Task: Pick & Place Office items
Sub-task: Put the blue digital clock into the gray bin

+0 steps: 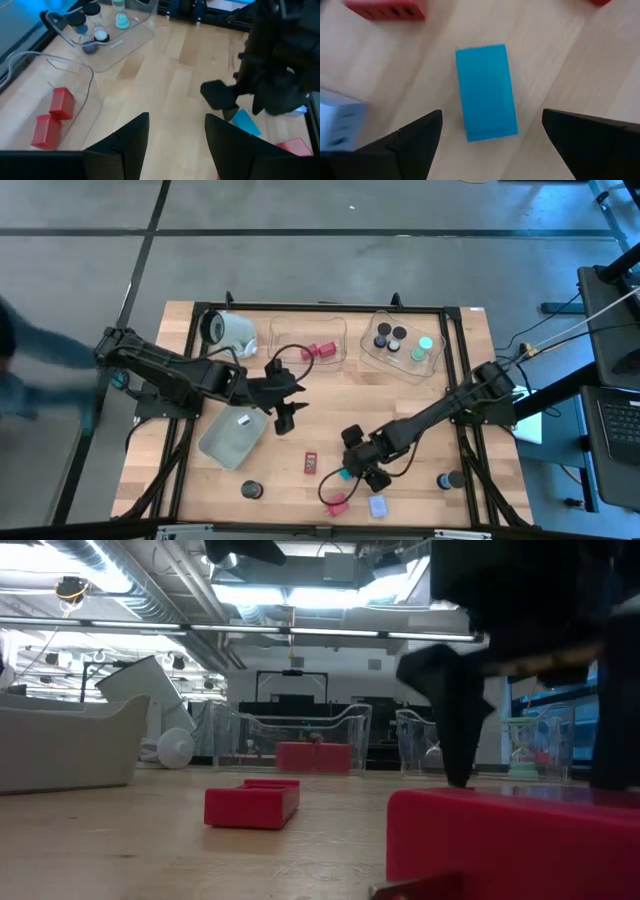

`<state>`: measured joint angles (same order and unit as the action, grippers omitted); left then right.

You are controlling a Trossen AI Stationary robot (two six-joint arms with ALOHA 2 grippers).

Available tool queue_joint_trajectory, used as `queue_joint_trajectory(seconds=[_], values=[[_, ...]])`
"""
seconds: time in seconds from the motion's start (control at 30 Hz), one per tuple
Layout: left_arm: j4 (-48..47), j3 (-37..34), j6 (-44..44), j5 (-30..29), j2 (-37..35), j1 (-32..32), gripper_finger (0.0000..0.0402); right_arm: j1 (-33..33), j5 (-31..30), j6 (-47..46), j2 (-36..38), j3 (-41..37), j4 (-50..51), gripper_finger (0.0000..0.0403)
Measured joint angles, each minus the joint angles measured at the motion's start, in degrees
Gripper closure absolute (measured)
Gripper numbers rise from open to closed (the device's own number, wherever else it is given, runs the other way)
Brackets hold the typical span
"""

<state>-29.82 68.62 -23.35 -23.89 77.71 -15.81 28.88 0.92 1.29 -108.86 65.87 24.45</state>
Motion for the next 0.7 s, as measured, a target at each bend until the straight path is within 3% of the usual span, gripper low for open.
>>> queue_joint_trajectory(seconds=[0.27, 0.7], values=[[0.0, 0.0, -1.6, -0.7, 0.0, -0.6, 0.0212, 0.1, -3.7, 3.4, -1.9, 0.1, -0.5, 0.0086], [0.0, 0.0, -1.8, -0.7, 0.0, -0.6, 0.0212, 0.3, -1.6, 2.1, -1.9, 0.1, -0.6, 0.025]])
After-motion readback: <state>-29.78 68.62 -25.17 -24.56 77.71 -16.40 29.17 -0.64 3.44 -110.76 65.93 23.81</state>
